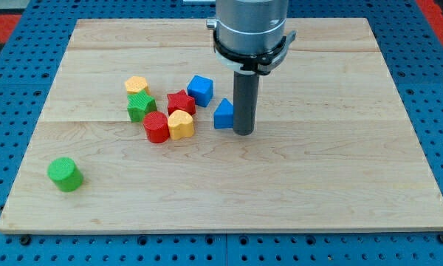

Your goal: Point arm on top left side of red star

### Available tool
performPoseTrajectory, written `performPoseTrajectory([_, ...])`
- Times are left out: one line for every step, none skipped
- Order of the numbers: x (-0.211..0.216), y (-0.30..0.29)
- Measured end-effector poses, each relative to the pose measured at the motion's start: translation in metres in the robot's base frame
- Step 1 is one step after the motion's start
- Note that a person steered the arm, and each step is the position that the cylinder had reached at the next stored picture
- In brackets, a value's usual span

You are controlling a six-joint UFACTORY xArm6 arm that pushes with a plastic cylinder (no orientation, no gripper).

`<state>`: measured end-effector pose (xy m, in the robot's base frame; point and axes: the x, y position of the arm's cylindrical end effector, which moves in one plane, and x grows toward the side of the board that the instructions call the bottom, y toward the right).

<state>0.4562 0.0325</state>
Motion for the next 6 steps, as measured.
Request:
performPoseTrajectory([-0.028, -0.025])
performPoseTrajectory([-0.036, -0.036])
performPoseTrajectory([-0.033, -0.013])
performPoseTrajectory([-0.065, -0.002])
performPoseTrajectory([-0.124, -0.026])
performPoseTrajectory([-0.135, -0.102])
